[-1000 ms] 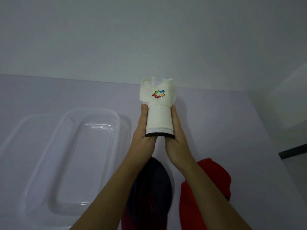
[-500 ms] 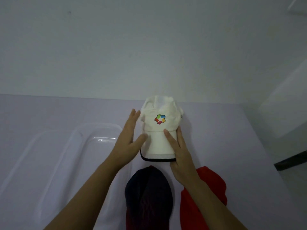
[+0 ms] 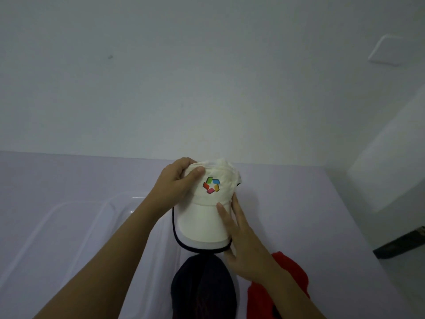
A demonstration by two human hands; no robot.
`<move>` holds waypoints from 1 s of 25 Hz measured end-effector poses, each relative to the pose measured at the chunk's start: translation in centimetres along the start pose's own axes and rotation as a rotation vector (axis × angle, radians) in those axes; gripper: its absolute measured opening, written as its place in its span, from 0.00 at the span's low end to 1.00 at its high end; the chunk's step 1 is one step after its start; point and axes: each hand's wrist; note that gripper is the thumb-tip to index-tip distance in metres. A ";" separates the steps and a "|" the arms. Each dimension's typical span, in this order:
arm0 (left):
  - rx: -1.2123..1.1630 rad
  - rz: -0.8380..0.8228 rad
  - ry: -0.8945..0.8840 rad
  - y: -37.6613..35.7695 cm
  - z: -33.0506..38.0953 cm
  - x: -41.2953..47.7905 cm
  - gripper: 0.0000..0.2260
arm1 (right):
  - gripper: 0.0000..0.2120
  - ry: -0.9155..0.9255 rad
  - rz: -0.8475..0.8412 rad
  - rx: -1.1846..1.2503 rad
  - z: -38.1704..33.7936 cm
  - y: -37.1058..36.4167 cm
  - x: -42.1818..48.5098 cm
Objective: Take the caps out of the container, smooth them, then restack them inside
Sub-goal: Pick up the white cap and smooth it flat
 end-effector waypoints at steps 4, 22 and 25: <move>-0.018 0.002 -0.051 0.4 0.5 -0.4 0.15 | 0.33 -0.087 0.367 0.095 -1.5 3.0 2.6; -0.339 0.234 0.049 1.3 2.8 -0.1 0.17 | 0.63 -0.542 0.180 0.949 -3.1 3.3 5.9; -0.239 0.321 0.034 0.5 2.9 0.3 0.15 | 0.44 -0.518 0.098 1.131 -4.3 2.1 4.6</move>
Point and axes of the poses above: each hand's wrist, its own x-axis towards the middle knuckle, its own y-axis out of the back of the hand, z = x × y, and after that the axes turned 9 degrees about z, right-handed
